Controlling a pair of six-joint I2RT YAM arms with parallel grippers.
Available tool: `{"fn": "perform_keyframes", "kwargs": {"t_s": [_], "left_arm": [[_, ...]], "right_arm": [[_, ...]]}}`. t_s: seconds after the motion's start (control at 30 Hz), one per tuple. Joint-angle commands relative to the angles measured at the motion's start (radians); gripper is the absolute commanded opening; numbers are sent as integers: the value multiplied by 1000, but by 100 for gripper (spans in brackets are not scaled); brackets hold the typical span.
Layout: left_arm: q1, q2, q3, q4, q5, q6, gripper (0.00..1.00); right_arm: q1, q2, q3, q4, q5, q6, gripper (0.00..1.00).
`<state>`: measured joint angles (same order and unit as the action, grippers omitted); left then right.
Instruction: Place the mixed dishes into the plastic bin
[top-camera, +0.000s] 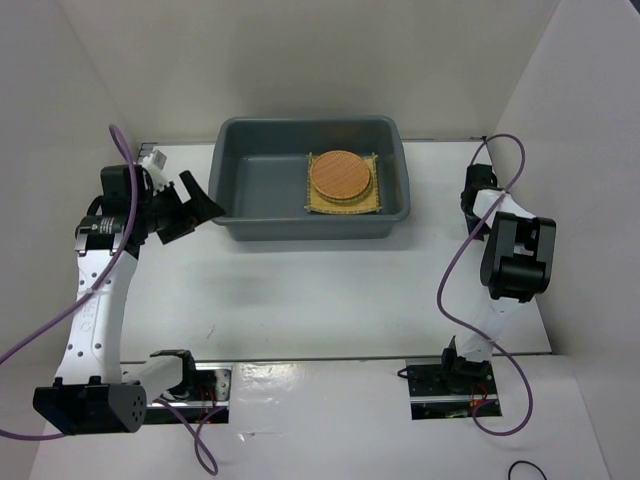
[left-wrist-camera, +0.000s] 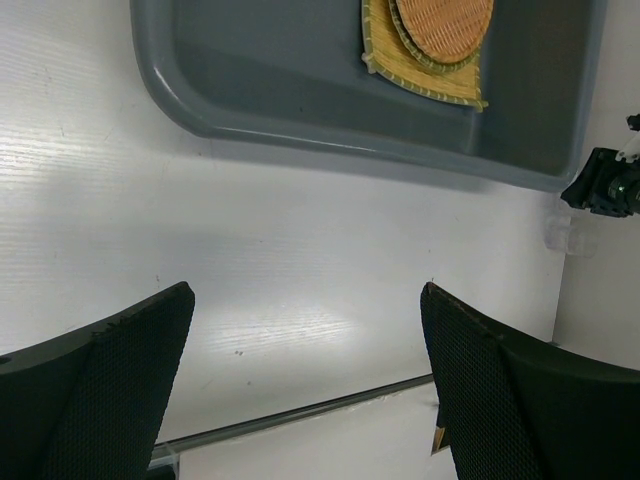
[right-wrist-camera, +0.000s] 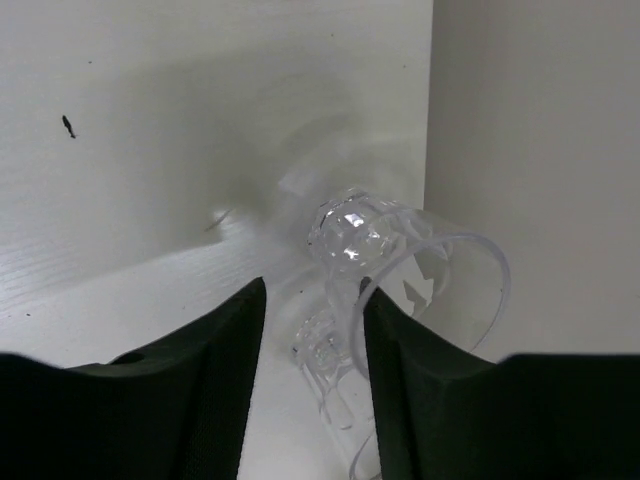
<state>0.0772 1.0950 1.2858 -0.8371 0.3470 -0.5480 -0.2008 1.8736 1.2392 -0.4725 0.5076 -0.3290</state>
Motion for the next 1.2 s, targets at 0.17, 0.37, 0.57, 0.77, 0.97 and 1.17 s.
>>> {"fn": "perform_keyframes", "kwargs": {"t_s": [0.17,0.37,0.57,0.77,0.97,1.17], "left_arm": [[21,-30,1,0,27,30,100],[30,-63,-17,0,27,30,100],[30,-96,-59,20,27,11,100],[39,-130,-59,-22,18,11,100],[39,-213,-68,-106,-15,-18,100],[39,-325,-163,-137,3,-105,100]], "right_arm": [[-14,9,43,31,-14,24,4],[46,-137,284,-101,-67,65,0],[379,-188,635,-161,-231,-77,0],[607,68,1013,-295,-449,-153,0],[756,567,1629,-462,-482,-166,0],[810,800,1779,-418,-517,-211,0]]}}
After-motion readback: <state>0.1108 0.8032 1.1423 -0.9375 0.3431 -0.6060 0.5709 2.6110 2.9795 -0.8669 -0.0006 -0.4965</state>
